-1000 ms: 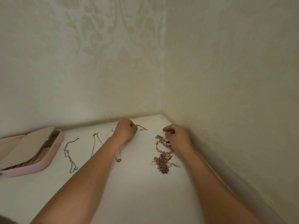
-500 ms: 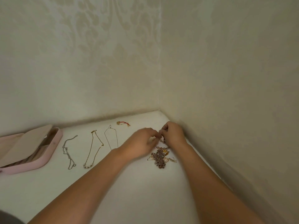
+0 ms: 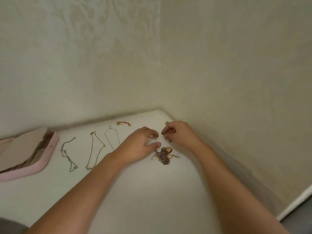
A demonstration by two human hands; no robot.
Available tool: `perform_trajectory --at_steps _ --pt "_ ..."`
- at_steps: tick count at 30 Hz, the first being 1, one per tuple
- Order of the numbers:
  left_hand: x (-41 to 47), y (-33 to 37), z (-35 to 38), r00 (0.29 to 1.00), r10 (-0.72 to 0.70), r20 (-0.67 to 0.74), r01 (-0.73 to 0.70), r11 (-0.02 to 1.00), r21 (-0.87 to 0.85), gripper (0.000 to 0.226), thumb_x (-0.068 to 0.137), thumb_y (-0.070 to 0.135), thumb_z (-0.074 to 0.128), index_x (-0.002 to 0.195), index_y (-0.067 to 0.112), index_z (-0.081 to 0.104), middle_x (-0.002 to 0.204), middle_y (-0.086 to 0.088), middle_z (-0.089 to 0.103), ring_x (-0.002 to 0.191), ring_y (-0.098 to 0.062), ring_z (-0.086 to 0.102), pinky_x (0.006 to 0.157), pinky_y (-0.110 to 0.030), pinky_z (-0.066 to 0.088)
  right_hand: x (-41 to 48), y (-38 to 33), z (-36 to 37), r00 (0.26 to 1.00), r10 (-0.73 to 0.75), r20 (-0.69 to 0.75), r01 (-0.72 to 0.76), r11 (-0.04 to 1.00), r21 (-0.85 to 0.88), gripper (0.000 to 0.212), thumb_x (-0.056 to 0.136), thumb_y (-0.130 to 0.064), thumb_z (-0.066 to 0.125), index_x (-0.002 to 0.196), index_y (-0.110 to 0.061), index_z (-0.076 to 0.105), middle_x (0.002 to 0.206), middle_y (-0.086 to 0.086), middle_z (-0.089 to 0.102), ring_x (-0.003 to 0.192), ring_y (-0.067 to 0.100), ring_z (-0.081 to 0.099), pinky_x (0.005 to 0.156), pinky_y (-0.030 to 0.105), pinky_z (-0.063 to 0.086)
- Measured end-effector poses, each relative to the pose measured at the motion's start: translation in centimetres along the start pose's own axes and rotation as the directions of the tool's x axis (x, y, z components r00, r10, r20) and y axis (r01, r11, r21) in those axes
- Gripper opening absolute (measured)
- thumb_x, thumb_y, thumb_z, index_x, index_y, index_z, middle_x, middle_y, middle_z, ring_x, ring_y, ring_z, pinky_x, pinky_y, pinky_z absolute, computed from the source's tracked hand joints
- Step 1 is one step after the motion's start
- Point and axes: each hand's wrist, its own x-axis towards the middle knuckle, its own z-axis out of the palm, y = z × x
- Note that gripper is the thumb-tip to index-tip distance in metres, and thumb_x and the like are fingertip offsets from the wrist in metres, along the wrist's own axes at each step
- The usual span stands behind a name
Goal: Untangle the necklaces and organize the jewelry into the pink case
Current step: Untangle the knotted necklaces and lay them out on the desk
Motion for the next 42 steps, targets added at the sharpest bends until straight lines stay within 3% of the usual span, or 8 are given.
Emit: perform_trajectory --at_steps 4,7,14,21,24,27,37,42 --pt "-1.1 1.4 0.1 0.985 0.024 0.17 -0.004 0.993 -0.118 0.032 0.072 0.045 0.08 0.096 0.028 0.067 0.09 0.011 0.061 0.077 0.003 0.053 0.067 -0.015 0.039 -2.0 -0.5 -0.4 0.969 0.016 0.247 0.028 0.984 -0.174 0.015 0.076 -0.019 0.078 0.082 -0.028 0.068 0.076 -0.012 0.061 0.061 0.001 0.053 0.062 0.018 0.044" --pt "-1.5 0.7 -0.2 0.973 0.004 0.23 0.032 0.988 -0.153 0.031 0.073 0.042 0.08 0.098 0.03 0.066 0.092 0.009 0.059 0.078 -0.003 0.05 0.075 -0.025 0.044 -2.3 -0.5 -0.6 0.955 0.023 0.295 0.038 0.98 -0.197 0.023 0.076 -0.018 0.08 0.096 -0.023 0.069 0.081 -0.013 0.058 0.066 0.002 0.053 0.062 0.016 0.044" --pt "-1.4 -0.9 -1.4 0.934 0.001 0.358 0.064 0.983 -0.17 0.03 0.08 0.033 0.076 0.108 0.035 0.065 0.104 0.015 0.059 0.086 0.001 0.049 0.077 -0.013 0.039 -1.6 0.4 -1.2 0.992 -0.011 0.124 0.054 0.937 -0.346 0.013 0.085 -0.015 0.07 0.098 -0.017 0.072 0.084 -0.01 0.056 0.07 -0.001 0.048 0.061 0.004 0.036" --pt "-1.3 -1.1 -2.3 0.932 0.044 0.359 0.047 0.97 -0.24 0.033 0.076 0.024 0.079 0.096 0.045 0.064 0.113 0.009 0.063 0.099 -0.003 0.054 0.09 -0.026 0.046 -1.1 0.8 -1.6 1.0 -0.013 -0.025 0.002 0.916 -0.402 0.015 0.085 -0.006 0.066 0.098 -0.013 0.071 0.09 -0.003 0.059 0.08 0.011 0.054 0.061 0.014 0.034" --pt "-1.5 -0.6 -2.1 0.932 0.049 0.359 0.042 0.97 -0.239 0.027 0.067 0.04 0.084 0.089 0.044 0.069 0.104 0.006 0.065 0.094 -0.004 0.055 0.084 -0.027 0.046 -1.9 -1.0 -1.6 0.979 0.027 0.205 0.002 0.991 -0.137 0.011 0.078 -0.01 0.077 0.08 -0.014 0.067 0.071 -0.002 0.062 0.052 0.007 0.053 0.052 0.013 0.041" --pt "-1.5 -0.4 -1.6 0.927 0.036 0.373 0.029 0.986 -0.166 0.028 0.067 0.038 0.085 0.091 0.035 0.07 0.099 0.0 0.066 0.083 -0.009 0.056 0.077 -0.027 0.047 -2.6 -2.0 -1.0 0.898 0.08 0.432 -0.008 0.986 -0.165 0.017 0.075 -0.016 0.081 0.075 -0.016 0.064 0.066 -0.002 0.062 0.049 0.007 0.051 0.049 0.015 0.041" --pt "-1.3 -2.3 -3.1 0.961 -0.025 0.276 0.064 0.989 -0.134 0.005 0.08 0.023 0.076 0.079 0.026 0.071 0.078 0.007 0.07 0.067 0.004 0.058 0.063 -0.009 0.043 -2.6 -0.9 -2.4 0.915 0.226 0.335 -0.121 0.944 -0.308 0.014 0.075 -0.017 0.081 0.077 -0.021 0.068 0.06 -0.012 0.061 0.051 0.002 0.054 0.055 0.016 0.041" --pt "-1.2 -2.3 -3.1 0.953 -0.027 0.301 0.042 0.998 -0.042 0.031 0.075 0.036 0.079 0.104 0.031 0.07 0.105 0.009 0.062 0.099 -0.006 0.055 0.076 -0.014 0.039 -3.2 -1.6 -3.1 0.869 0.274 0.413 -0.107 0.918 -0.383 0.016 0.076 -0.008 0.077 0.076 -0.022 0.07 0.065 -0.005 0.061 0.052 0.004 0.054 0.055 0.015 0.042"
